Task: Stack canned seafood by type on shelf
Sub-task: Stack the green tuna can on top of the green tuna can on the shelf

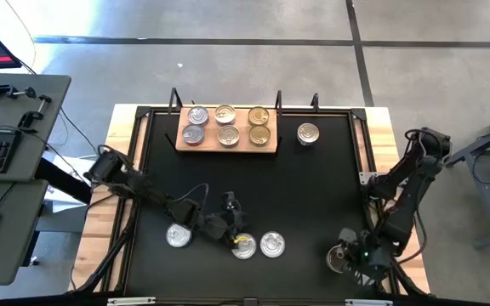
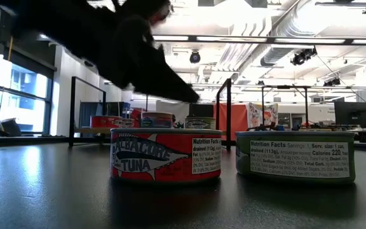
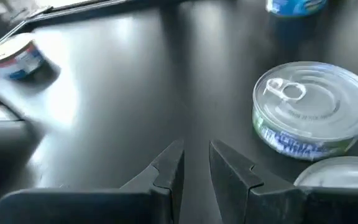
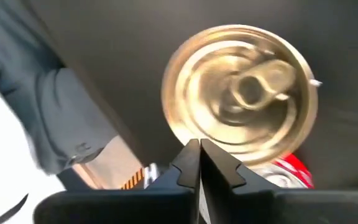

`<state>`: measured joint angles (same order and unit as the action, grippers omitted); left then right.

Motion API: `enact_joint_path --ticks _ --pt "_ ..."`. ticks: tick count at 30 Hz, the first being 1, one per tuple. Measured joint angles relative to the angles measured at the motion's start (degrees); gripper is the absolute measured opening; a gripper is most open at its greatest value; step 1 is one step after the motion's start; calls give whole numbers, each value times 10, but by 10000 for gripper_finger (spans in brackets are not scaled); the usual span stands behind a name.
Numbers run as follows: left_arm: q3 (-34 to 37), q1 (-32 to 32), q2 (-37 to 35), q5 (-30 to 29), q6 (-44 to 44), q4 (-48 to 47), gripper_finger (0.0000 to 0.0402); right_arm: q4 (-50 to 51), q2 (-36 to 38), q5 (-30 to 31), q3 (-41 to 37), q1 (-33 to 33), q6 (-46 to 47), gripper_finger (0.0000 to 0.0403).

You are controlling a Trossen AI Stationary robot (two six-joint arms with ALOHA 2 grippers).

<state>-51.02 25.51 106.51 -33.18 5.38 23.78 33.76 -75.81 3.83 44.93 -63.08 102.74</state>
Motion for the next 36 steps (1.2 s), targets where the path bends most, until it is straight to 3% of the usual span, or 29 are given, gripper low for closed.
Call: enact_joint_path --ticks 4,7,10,16,20,25,28,36 --pt "-1 45 -65 -79 -1 -42 64 29 0 7 0 7 4 3" --pt "-1 81 -109 -129 -20 -63 64 46 0 69 0 30 -48 1" --pt "-1 111 -144 -137 -46 -56 64 34 0 145 0 55 -104 0" --pt "-1 152 -160 -137 -33 -17 64 -132 -20 155 -16 125 -288 0" --pt "-20 191 -160 -182 -49 5 64 -274 -65 116 -20 176 -425 0" --pt "-50 229 -161 -281 -157 0 64 -389 -114 60 -20 233 -531 0" --pt "-53 237 -161 -298 -179 1 64 -458 -137 50 -20 262 -602 0" --pt "-53 223 -157 -312 -114 -80 64 -458 -203 -40 -20 330 -665 0"
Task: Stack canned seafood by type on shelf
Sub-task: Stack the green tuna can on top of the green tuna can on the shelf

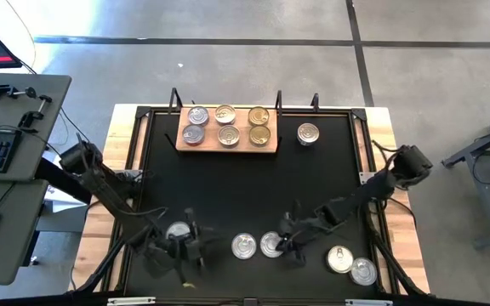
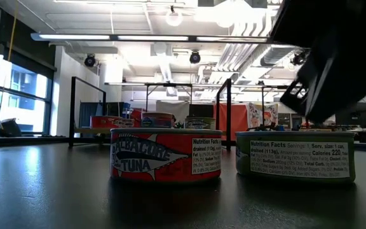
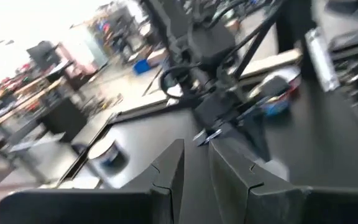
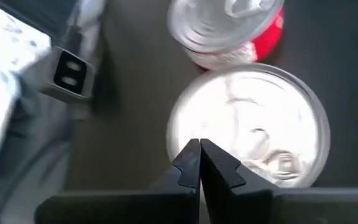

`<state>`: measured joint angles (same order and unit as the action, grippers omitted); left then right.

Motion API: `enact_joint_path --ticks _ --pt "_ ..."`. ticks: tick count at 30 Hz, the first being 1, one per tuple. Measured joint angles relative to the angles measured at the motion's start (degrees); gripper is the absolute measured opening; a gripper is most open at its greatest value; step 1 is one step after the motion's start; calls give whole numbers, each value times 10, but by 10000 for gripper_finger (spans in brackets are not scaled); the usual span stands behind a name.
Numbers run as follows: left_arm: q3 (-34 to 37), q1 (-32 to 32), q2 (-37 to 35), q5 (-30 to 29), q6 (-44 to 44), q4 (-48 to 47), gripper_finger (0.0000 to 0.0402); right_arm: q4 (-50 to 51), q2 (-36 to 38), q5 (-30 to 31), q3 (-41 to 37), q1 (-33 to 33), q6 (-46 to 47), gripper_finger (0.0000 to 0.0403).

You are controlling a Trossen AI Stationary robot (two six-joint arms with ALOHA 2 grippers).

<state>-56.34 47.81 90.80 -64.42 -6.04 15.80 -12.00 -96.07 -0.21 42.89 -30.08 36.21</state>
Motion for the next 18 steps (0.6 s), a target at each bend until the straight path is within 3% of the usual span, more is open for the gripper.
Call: enact_joint_path --ticks 6,12,18 --pt "0 -26 0 -13 98 -80 64 -4 -25 7 1 41 -42 0" --pt "0 -45 0 -8 149 -108 64 -27 -28 165 1 84 -14 0" --pt "0 -85 5 89 218 -149 64 -28 2 219 20 88 -65 0"
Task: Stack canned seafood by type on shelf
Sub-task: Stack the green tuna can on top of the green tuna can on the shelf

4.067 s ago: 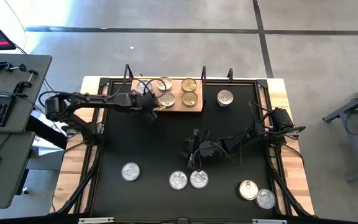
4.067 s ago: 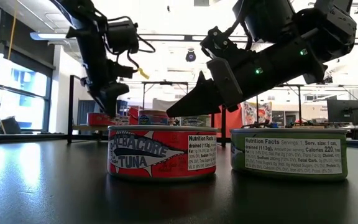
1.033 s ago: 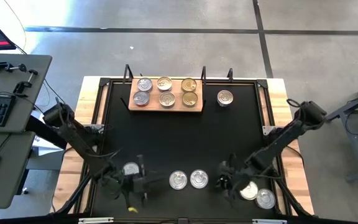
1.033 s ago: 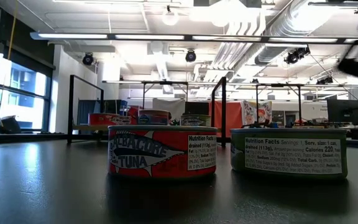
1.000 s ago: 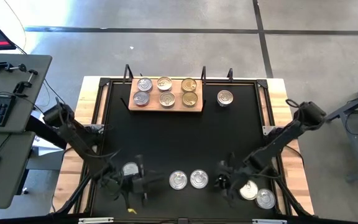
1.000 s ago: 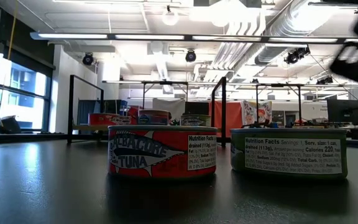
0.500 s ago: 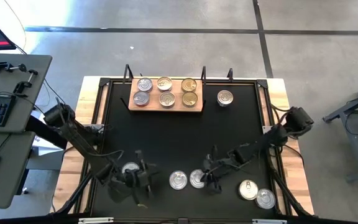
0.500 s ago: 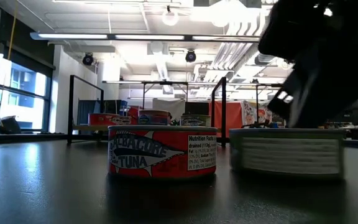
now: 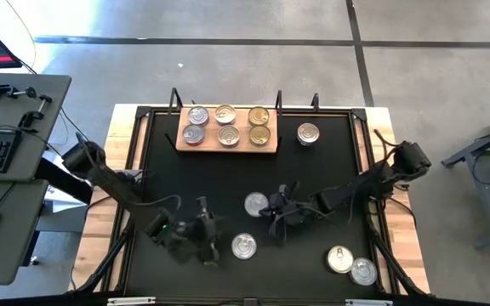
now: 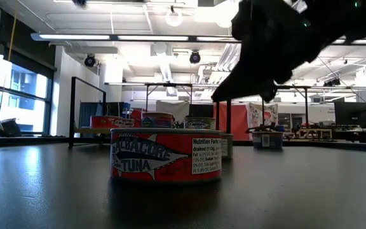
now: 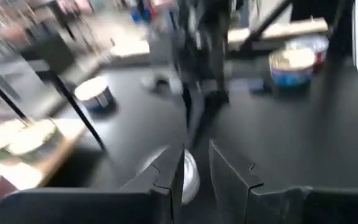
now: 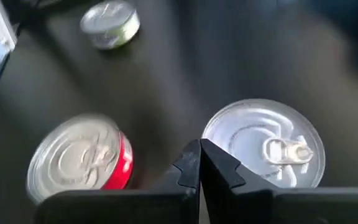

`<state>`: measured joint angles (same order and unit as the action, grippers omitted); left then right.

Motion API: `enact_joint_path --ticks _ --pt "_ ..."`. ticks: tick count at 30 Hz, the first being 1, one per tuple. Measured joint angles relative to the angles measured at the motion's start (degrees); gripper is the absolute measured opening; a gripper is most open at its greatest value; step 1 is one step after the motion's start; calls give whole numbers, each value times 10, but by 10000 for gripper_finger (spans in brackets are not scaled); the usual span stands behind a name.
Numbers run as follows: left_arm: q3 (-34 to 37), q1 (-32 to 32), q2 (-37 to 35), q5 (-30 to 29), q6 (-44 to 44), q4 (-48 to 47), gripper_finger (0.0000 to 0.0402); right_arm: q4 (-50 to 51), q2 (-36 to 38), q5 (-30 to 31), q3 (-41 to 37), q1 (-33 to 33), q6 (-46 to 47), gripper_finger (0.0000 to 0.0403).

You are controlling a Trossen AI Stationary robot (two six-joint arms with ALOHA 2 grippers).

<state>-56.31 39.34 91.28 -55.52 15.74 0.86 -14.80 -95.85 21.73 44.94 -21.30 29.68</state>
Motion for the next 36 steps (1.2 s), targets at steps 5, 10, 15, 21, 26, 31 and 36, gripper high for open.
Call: enact_joint_path --ticks 5,10,15,21,26,31,36 --pt "0 -69 50 146 51 -31 64 94 12 78 2 12 72 0" --pt "0 -133 135 195 56 2 64 170 -23 80 2 43 163 0" --pt "-1 -180 181 204 69 20 64 96 -67 24 1 56 150 0" --pt "0 -202 141 164 99 -130 64 33 -81 -13 1 48 133 0" --pt "-1 -186 62 80 201 -274 64 7 -81 -75 3 32 52 0" --pt "0 -159 44 83 237 -279 64 -7 -81 -39 3 23 50 0" --pt "2 -140 85 152 230 -221 64 27 -83 42 2 50 124 0"
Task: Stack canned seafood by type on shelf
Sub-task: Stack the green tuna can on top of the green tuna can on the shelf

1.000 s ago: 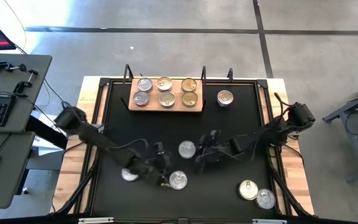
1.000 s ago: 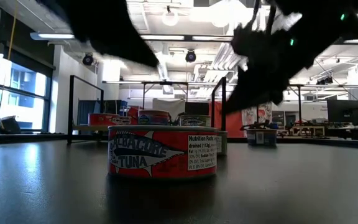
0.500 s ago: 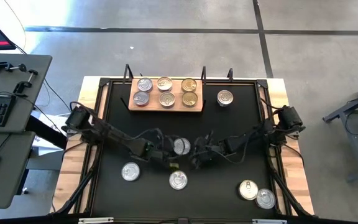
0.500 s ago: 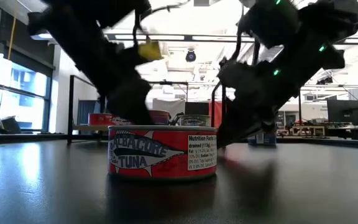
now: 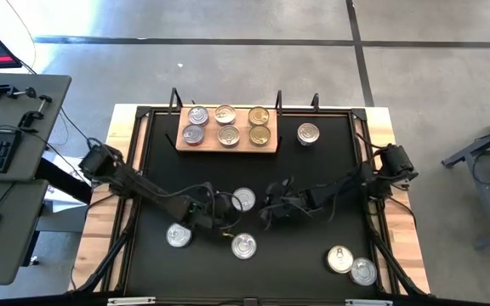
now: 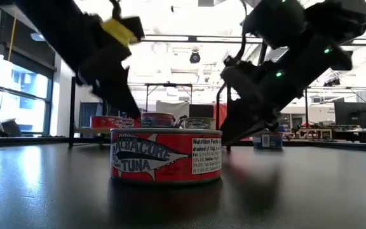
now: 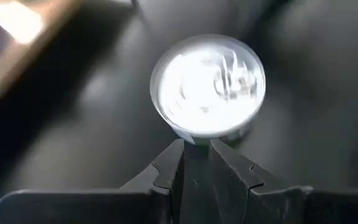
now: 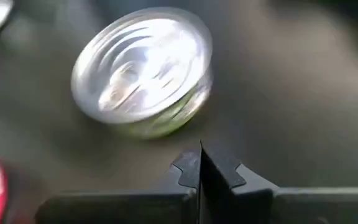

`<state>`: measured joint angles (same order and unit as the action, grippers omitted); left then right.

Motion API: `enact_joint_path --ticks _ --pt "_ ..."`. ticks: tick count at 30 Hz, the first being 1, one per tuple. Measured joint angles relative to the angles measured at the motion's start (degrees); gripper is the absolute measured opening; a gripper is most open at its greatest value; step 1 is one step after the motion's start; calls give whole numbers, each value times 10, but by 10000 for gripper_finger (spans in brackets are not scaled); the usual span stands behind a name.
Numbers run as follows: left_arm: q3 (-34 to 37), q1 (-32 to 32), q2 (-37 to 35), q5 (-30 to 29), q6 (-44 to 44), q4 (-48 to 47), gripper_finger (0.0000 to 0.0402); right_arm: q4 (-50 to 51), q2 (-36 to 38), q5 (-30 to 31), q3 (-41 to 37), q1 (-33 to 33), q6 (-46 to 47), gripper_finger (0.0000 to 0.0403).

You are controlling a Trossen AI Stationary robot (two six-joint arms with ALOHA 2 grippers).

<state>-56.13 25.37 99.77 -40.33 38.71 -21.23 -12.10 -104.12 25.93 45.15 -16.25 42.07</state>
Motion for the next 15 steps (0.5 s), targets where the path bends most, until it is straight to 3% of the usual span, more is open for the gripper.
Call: enact_joint_path --ticks 4,8,15 --pt "-1 -4 53 21 -22 68 64 -9 -10 3 0 28 -9 0" --pt "-1 -25 97 21 -38 117 64 -36 -20 -32 0 49 -33 0" --pt "-2 -42 67 -20 1 18 64 -58 -24 -118 0 36 -61 0"
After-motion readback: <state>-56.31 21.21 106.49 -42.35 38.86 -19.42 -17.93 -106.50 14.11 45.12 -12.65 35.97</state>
